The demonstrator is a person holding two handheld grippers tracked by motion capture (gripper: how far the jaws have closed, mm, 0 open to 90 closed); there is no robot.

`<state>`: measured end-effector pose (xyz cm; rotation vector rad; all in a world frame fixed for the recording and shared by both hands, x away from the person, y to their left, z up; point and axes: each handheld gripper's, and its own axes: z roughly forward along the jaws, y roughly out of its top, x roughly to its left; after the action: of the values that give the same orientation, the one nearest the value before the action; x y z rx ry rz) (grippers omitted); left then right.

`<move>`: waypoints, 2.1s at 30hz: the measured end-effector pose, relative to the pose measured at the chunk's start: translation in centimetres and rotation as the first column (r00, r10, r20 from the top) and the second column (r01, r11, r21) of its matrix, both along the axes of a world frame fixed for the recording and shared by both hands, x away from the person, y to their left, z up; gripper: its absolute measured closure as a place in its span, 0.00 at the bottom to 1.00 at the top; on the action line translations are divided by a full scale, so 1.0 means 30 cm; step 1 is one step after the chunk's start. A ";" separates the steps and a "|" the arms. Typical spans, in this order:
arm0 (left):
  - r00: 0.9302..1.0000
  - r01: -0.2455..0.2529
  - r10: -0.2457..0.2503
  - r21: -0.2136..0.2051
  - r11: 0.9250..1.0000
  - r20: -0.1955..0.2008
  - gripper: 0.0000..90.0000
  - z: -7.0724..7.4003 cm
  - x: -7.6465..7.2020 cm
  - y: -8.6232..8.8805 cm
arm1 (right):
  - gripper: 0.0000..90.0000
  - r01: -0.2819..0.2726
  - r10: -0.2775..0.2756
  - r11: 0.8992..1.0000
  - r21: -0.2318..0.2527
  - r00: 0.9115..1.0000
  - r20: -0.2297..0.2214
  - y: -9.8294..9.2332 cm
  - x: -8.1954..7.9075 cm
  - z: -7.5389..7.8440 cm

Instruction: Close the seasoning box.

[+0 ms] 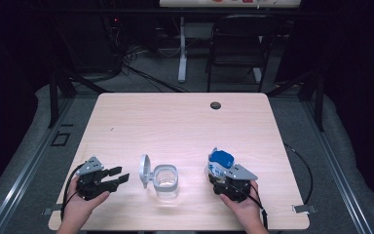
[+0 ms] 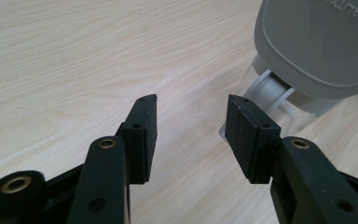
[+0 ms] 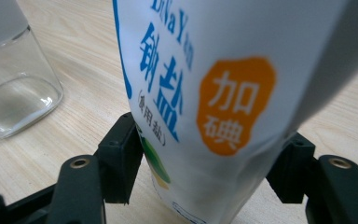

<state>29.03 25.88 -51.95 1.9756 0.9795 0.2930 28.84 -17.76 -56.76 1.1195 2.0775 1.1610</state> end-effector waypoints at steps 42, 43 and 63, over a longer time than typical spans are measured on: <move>1.000 -0.008 0.008 0.001 1.000 -0.007 0.60 -0.010 0.006 0.003 | 0.43 0.043 -0.044 0.999 -0.011 0.999 -0.023 0.019 0.022 -0.058; 1.000 -0.009 0.009 0.000 1.000 -0.007 0.60 -0.010 0.006 0.004 | 0.44 0.038 -0.039 0.999 -0.017 0.999 -0.024 0.018 0.023 -0.057; 1.000 -0.010 0.010 0.001 1.000 -0.017 0.60 -0.015 0.008 0.007 | 0.45 0.037 -0.038 0.999 -0.016 0.999 -0.018 0.021 0.023 -0.058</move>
<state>29.28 26.08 -52.39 1.9773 1.0002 0.2825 29.53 -17.13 -58.51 1.1610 2.0670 1.1194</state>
